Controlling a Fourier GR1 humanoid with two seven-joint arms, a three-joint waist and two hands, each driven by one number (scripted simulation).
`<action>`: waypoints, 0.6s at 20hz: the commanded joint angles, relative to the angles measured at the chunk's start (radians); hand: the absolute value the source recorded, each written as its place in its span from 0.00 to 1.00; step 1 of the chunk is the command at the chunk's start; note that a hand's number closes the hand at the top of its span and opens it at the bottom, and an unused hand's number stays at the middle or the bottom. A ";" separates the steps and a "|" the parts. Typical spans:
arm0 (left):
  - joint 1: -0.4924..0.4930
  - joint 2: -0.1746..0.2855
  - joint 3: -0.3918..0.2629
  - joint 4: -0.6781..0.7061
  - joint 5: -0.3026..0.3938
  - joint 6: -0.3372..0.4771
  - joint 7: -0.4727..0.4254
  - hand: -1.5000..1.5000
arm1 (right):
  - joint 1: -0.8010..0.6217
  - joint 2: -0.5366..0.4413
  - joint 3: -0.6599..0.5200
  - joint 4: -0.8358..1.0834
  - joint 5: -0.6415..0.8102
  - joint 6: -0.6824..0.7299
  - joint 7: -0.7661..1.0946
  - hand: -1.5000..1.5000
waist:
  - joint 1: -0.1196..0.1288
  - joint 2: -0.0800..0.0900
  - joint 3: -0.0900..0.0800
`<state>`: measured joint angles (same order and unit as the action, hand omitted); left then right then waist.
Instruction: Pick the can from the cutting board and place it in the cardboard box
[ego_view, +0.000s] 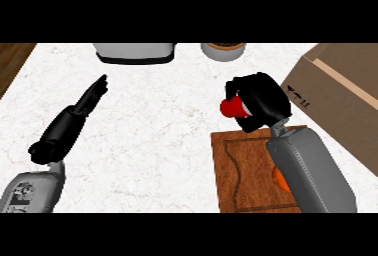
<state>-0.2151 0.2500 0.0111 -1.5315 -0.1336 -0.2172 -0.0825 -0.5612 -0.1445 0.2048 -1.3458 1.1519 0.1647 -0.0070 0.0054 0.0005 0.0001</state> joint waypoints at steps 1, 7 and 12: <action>-0.035 0.018 0.030 0.006 0.016 -0.019 0.030 0.50 | -0.034 -0.015 -0.055 -0.139 -0.025 0.074 0.058 1.00 | -0.011 -0.004 0.000; 0.016 0.018 0.023 -0.035 0.015 -0.022 0.026 0.50 | -0.059 0.010 -0.283 -0.171 -0.069 -0.061 0.236 1.00 | -0.013 -0.003 0.001; 0.011 -0.006 0.002 -0.055 0.016 -0.026 0.041 0.50 | -0.211 -0.056 -0.424 -0.102 -0.090 -0.031 0.352 1.00 | 0.002 -0.001 0.000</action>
<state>-0.2089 0.2488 0.0196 -1.5547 -0.1276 -0.2306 -0.0636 -0.7039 -0.1739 -0.1238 -1.4801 1.0742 0.1489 0.2662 -0.0016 -0.0015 -0.0001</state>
